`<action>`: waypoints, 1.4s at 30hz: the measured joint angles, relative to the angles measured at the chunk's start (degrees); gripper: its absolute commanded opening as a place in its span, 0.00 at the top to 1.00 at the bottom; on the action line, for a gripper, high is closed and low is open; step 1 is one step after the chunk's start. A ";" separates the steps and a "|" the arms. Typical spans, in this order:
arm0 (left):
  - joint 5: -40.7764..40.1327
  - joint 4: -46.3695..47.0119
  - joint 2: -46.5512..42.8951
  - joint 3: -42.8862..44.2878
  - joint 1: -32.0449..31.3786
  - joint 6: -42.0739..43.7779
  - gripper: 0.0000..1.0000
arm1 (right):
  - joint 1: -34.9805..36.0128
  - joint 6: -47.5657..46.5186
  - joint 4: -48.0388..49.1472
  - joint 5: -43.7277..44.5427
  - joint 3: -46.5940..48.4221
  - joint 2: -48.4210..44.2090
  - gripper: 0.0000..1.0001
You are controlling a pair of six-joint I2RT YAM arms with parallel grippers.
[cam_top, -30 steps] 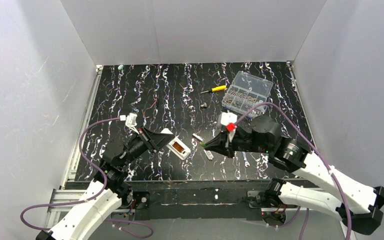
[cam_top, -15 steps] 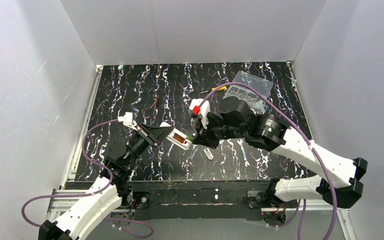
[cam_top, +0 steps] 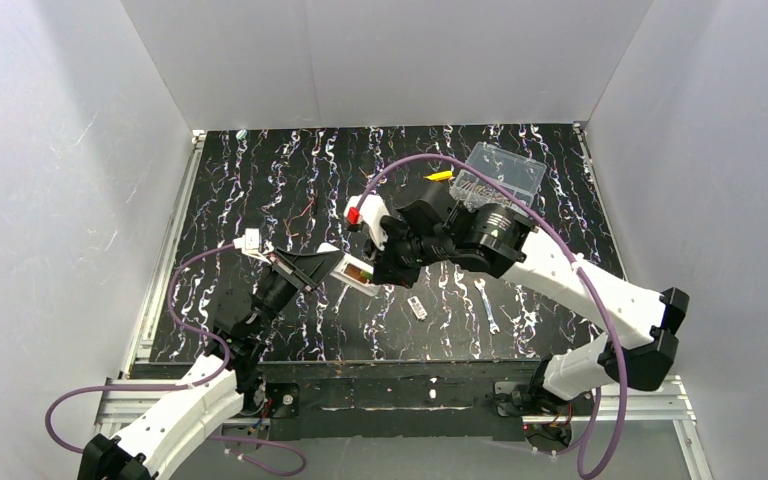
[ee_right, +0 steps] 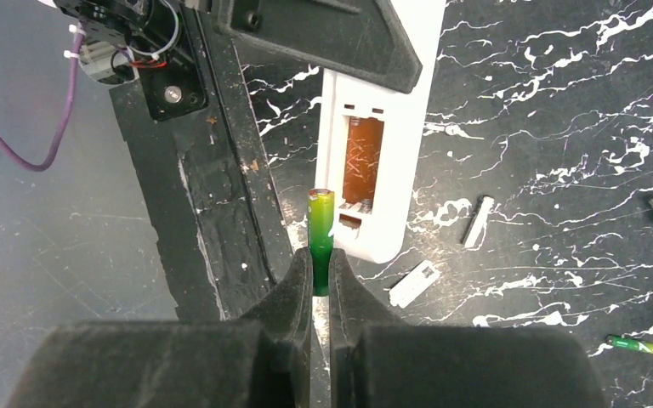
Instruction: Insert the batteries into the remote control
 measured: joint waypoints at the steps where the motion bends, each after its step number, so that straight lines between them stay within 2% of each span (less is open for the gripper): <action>1: 0.00 0.42 0.00 0.00 0.00 -0.28 1.00 | 0.00 -0.22 -0.31 0.09 0.72 0.63 0.99; 7: -0.44 1.36 -0.50 -0.13 0.00 -1.62 1.00 | 0.00 -1.29 -1.75 0.33 4.15 3.63 0.99; 42: -2.16 0.48 -0.85 -1.09 0.00 -3.10 1.00 | 0.02 -1.33 -4.59 1.03 8.85 11.96 0.99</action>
